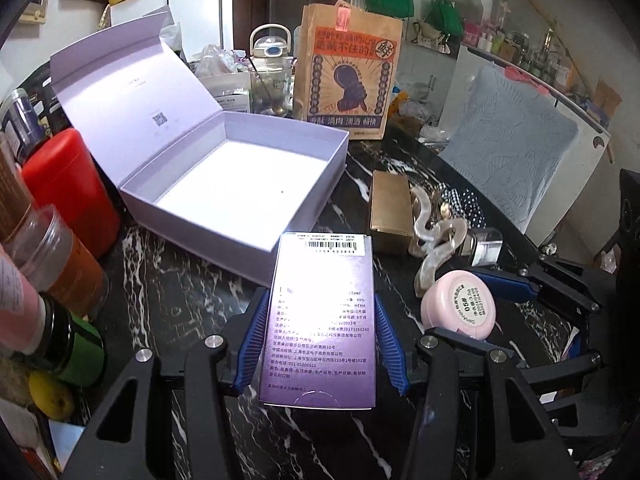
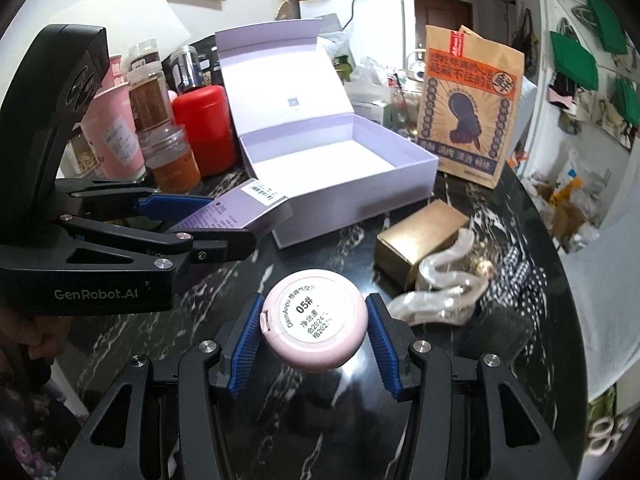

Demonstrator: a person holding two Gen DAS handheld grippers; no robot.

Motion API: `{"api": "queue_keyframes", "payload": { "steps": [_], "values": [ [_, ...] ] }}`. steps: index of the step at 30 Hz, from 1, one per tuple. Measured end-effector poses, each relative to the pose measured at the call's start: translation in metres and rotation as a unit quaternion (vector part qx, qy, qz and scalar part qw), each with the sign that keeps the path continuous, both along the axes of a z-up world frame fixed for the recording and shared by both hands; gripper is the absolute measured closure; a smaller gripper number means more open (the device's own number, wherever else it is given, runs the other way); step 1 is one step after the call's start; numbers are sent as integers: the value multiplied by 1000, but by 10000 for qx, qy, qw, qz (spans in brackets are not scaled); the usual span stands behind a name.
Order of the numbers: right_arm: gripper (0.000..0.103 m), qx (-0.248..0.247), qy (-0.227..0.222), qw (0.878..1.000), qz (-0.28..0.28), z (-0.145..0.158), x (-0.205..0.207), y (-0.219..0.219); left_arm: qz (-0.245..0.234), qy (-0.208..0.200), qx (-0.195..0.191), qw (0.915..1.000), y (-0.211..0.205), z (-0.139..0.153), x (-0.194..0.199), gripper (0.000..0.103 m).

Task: Organize rigid objects
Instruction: 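Lift the pink compact with the right tool while the left tool lifts the purple box, then lower both held items into the lavender box and open both tools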

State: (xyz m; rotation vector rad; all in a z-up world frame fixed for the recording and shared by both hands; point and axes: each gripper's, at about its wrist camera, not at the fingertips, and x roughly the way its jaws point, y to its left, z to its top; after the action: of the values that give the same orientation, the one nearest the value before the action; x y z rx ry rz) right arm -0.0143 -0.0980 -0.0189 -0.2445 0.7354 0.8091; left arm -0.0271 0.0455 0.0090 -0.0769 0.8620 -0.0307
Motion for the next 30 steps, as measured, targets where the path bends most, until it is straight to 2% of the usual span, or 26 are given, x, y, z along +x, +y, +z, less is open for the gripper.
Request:
{"api": "queue_keyframes", "payload": {
  "steps": [17,30],
  "values": [
    [52,50,-29,10000,-13,18,40,24,-177,-200,-21,9996,22,13,44,52],
    [52,19,-226,9997,20,37,73,41,3,-381,14,9993,46,21,74,52]
  ]
}}
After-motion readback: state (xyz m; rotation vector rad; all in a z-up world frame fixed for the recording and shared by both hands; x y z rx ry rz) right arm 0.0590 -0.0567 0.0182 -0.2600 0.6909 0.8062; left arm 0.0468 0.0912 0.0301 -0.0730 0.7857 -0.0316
